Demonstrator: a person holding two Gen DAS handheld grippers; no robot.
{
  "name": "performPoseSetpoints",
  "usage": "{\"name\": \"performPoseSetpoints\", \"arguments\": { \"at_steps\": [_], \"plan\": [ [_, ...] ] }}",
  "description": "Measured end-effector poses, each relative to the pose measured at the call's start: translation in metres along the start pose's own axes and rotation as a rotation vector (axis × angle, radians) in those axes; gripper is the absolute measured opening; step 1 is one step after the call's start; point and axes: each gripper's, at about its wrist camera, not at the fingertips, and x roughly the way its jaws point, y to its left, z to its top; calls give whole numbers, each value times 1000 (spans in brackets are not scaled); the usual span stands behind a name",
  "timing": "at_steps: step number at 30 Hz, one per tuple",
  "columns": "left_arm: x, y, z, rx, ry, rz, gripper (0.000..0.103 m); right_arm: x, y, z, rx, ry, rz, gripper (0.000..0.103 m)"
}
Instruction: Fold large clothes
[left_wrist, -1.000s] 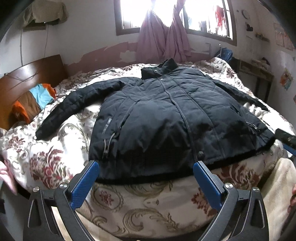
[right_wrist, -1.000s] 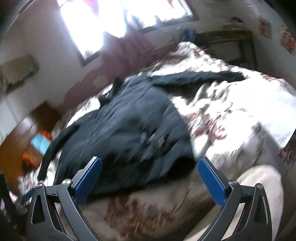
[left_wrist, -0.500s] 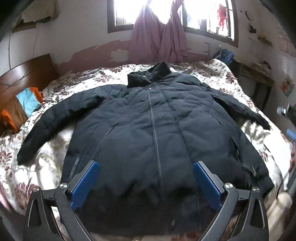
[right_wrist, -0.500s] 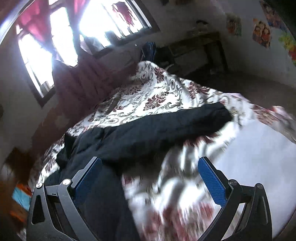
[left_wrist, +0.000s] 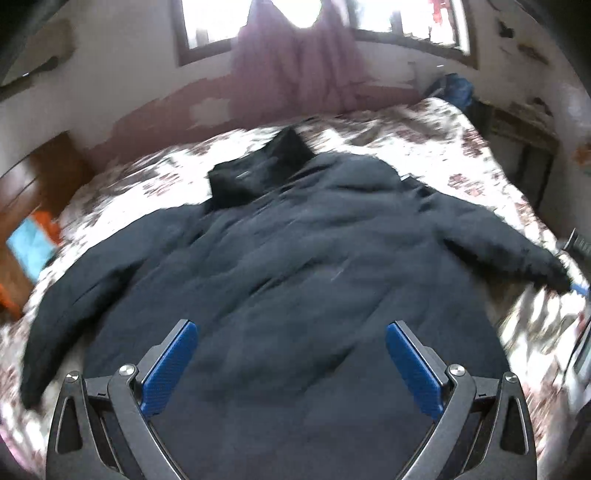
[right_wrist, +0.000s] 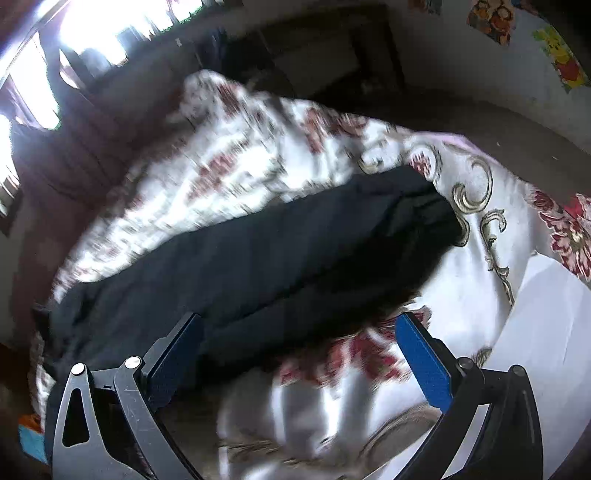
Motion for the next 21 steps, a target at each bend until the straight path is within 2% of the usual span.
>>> {"name": "performPoseSetpoints", "arguments": {
  "at_steps": [2, 4, 7, 11, 13, 15, 16, 17, 19, 21],
  "plan": [
    [22, -23, 20, 29, 8, -25, 103, 23, 2, 1, -34, 68, -24, 102],
    [50, -50, 35, 76, 54, -24, 103, 38, 0, -1, -1, 102, 16, 102],
    [89, -84, 51, 138, 94, 12, 103, 52, 2, 4, 44, 95, 17, 102],
    [109, -104, 74, 105, 27, -1, 103, 64, -3, 9, 110, 101, 70, 101],
    [119, -111, 80, 76, 32, -22, 103, 67, -10, 9, 155, 97, 96, 94],
    [133, -117, 79, 51, 56, -29, 103, 70, -14, 10, 200, 91, 135, 72],
    [140, -119, 77, 50, 71, -27, 103, 73, -17, 11, 227, 94, 155, 67],
    [148, -123, 74, 55, 89, -29, 103, 76, -20, 11, 255, 95, 175, 57],
    [162, -130, 66, 77, 118, -24, 103, 83, -23, 11, 292, 102, 214, 48],
    [168, -132, 62, 80, 128, -22, 103, 85, -23, 9, 313, 98, 248, 30]
  ]
}}
